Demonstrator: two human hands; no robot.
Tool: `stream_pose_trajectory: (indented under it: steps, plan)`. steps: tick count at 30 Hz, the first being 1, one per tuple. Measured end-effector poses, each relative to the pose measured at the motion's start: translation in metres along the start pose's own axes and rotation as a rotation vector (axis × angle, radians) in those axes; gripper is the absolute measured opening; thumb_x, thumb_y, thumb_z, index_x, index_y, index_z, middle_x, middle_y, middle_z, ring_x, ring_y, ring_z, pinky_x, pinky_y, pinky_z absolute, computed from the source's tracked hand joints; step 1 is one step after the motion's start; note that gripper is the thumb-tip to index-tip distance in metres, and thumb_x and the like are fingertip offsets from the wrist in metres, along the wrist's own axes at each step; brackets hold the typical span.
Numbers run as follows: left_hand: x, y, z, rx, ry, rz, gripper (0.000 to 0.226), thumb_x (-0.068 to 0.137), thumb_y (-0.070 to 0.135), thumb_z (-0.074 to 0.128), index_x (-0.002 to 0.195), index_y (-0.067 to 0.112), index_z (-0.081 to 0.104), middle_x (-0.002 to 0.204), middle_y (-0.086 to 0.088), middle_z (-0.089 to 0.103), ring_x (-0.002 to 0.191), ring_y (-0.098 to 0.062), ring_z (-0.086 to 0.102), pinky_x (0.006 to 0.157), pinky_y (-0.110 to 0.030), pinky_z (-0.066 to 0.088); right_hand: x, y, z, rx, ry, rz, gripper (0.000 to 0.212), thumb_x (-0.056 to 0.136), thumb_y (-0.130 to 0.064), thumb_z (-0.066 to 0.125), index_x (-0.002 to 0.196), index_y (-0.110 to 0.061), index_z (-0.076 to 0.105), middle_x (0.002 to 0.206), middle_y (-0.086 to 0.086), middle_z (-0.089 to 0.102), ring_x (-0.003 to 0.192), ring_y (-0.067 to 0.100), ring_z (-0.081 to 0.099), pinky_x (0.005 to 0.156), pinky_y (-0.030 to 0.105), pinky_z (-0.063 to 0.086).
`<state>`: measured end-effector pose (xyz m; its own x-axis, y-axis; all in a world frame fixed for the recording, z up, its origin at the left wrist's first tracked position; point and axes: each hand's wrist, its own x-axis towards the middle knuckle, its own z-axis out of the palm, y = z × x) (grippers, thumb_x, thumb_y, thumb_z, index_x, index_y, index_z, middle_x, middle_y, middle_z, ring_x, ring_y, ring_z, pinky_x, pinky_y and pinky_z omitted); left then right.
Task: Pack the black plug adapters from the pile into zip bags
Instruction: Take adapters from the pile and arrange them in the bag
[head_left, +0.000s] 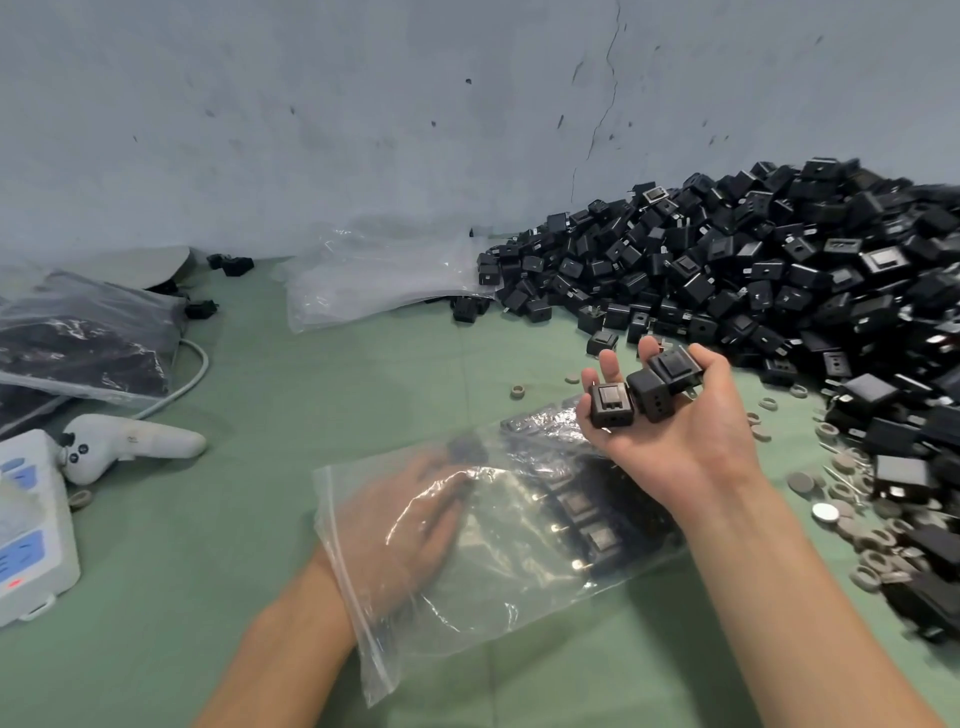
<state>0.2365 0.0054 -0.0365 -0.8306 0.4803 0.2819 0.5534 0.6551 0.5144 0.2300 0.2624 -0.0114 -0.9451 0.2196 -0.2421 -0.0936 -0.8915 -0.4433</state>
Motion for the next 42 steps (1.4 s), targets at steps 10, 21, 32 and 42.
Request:
stream_pose_trajectory:
  steps: [10,21,32,42]
  plan:
    - [0.004,-0.007,0.008,0.094,-0.092,0.024,0.043,0.097,0.037,0.04,0.136,0.055,0.042,0.136,0.009,0.06,0.117,-0.016,0.061,0.104,-0.025,0.043,0.002,0.0,0.0,0.005,-0.003,0.001,0.031,0.09,-0.047,0.056,0.097,-0.021,0.071,0.105,0.011,0.071,0.094,0.032,0.067,0.082,0.045,0.053]
    - [-0.001,-0.002,0.003,0.154,0.063,0.139,0.035,0.091,0.032,0.048,0.125,0.037,0.053,0.116,0.013,0.068,0.098,-0.01,0.067,0.087,-0.03,0.057,0.001,0.0,-0.001,0.011,-0.003,-0.001,0.03,0.09,-0.046,0.056,0.094,-0.02,0.072,0.101,0.011,0.072,0.095,0.032,0.067,0.084,0.046,0.052]
    - [0.006,0.002,0.002,0.26,0.048,0.18,0.043,0.082,0.012,0.059,0.123,0.022,0.068,0.124,0.008,0.067,0.111,-0.007,0.052,0.103,-0.004,0.019,0.001,0.004,0.0,0.012,-0.018,0.014,0.03,0.091,-0.044,0.054,0.093,-0.019,0.071,0.1,0.01,0.071,0.094,0.031,0.066,0.086,0.045,0.051]
    - [0.004,-0.007,0.001,0.187,0.048,0.063,0.035,0.092,0.008,0.057,0.121,0.021,0.071,0.124,0.005,0.068,0.117,-0.01,0.059,0.104,-0.018,0.035,0.0,0.008,0.0,0.055,-0.026,0.064,0.035,0.097,-0.045,0.047,0.102,-0.017,0.068,0.103,0.013,0.072,0.102,0.035,0.069,0.083,0.051,0.055]
